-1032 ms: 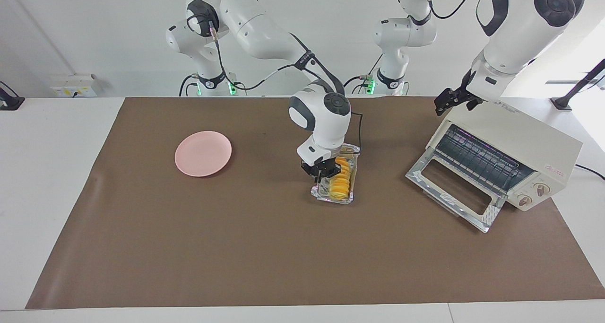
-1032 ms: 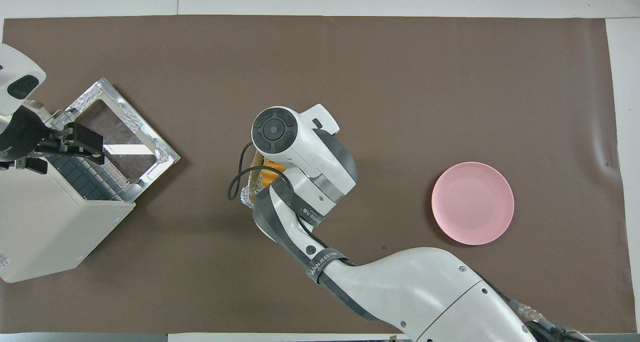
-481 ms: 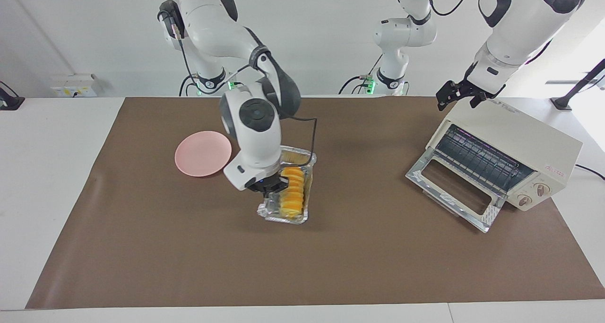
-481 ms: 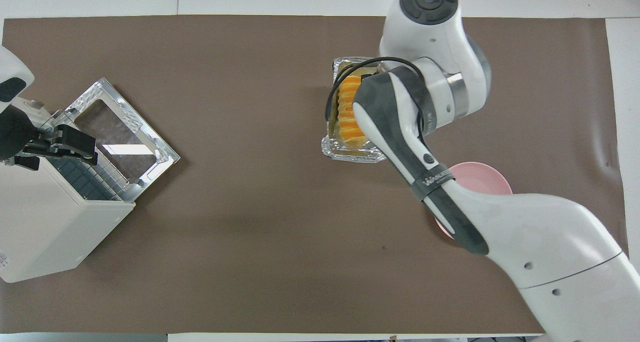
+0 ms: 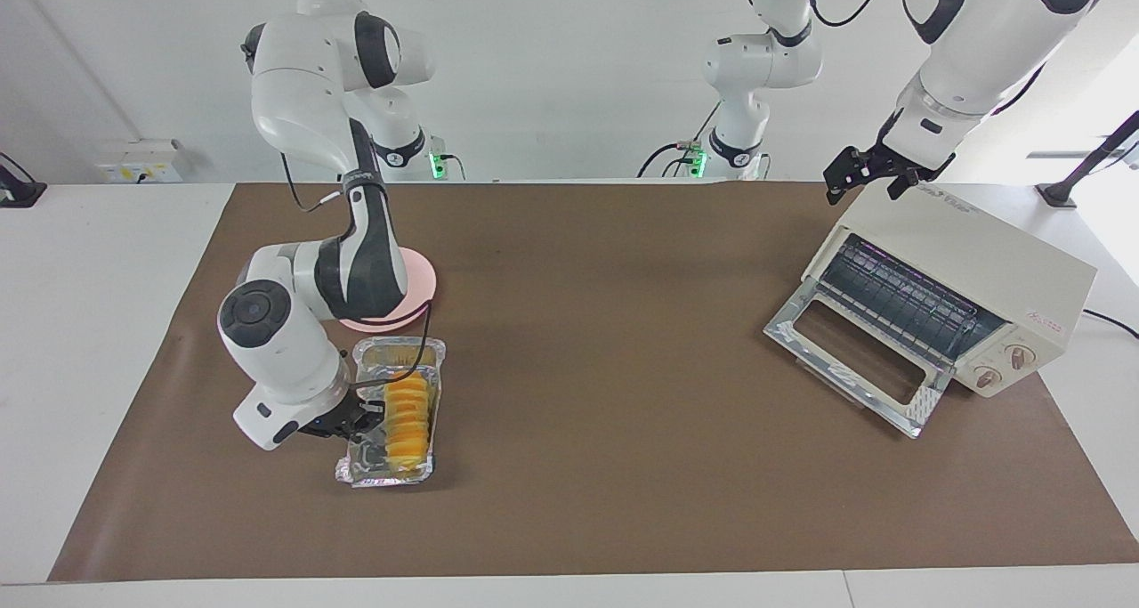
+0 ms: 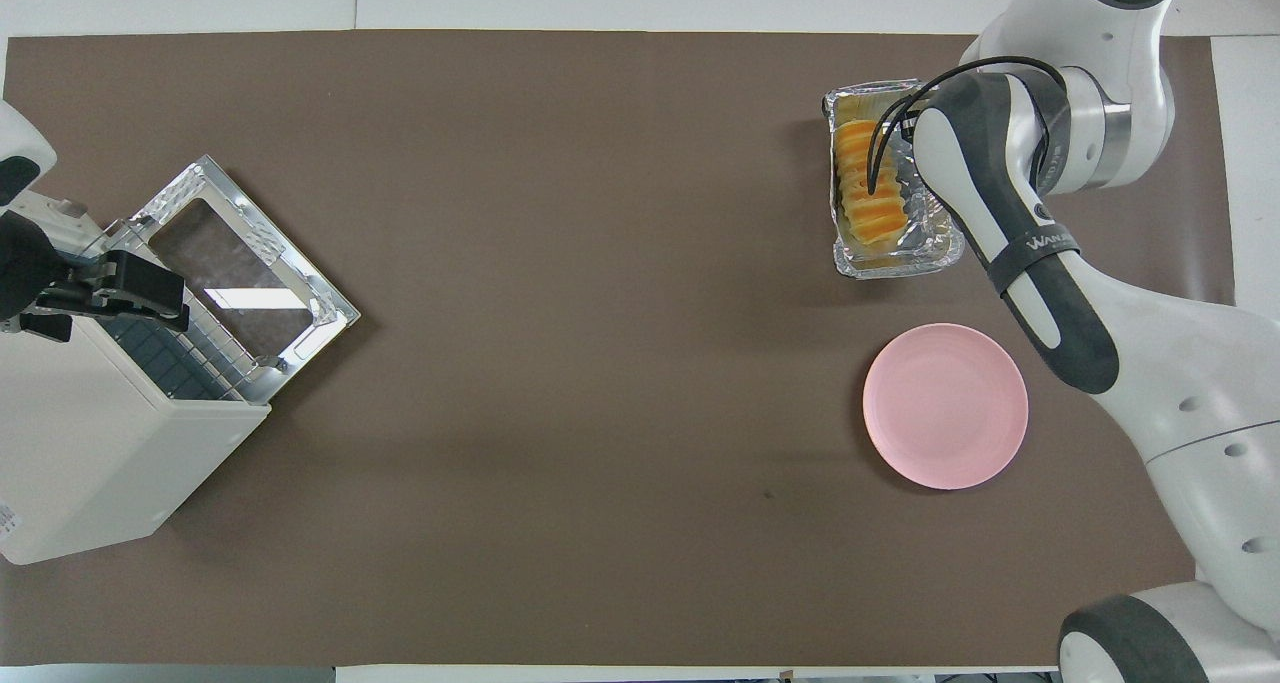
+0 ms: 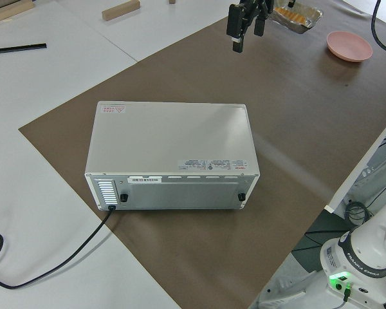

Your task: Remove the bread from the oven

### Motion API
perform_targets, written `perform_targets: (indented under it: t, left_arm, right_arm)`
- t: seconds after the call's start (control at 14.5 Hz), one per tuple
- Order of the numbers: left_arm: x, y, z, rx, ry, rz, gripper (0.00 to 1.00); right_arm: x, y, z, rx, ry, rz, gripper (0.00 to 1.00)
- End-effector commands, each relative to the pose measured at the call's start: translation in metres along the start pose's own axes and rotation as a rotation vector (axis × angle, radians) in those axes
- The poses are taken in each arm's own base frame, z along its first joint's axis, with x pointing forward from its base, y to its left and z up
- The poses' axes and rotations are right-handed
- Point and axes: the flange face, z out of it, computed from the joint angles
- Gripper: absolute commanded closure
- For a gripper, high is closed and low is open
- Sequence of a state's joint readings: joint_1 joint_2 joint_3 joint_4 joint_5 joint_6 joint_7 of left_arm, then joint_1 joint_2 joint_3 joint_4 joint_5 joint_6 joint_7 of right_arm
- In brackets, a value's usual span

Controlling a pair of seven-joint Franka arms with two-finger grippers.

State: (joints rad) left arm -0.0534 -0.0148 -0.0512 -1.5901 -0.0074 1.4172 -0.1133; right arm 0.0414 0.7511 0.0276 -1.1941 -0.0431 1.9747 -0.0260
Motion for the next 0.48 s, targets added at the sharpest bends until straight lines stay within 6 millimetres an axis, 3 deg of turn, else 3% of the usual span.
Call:
perform_targets:
  t: [0.0,0.14,0.28,0.41]
  left_arm:
    - [-0.008,-0.004,-0.002,-0.014,-0.004,0.006,0.00]
    - [-0.007,-0.008,-0.002,-0.015,-0.004,-0.001,0.00]
    - [-0.007,-0.008,-0.002,-0.015,-0.004,-0.003,0.00]
    - [-0.007,-0.006,-0.002,-0.014,-0.004,0.002,0.00]
  right_arm:
    - [0.006,0.015,0.008,-0.008,0.059,-0.052,1.00]
    - [0.002,0.015,0.005,-0.008,0.036,-0.053,1.00]
    - [-0.003,0.012,-0.015,-0.004,0.018,-0.056,0.30]
    - [-0.011,0.003,-0.041,-0.001,-0.012,-0.062,0.19]
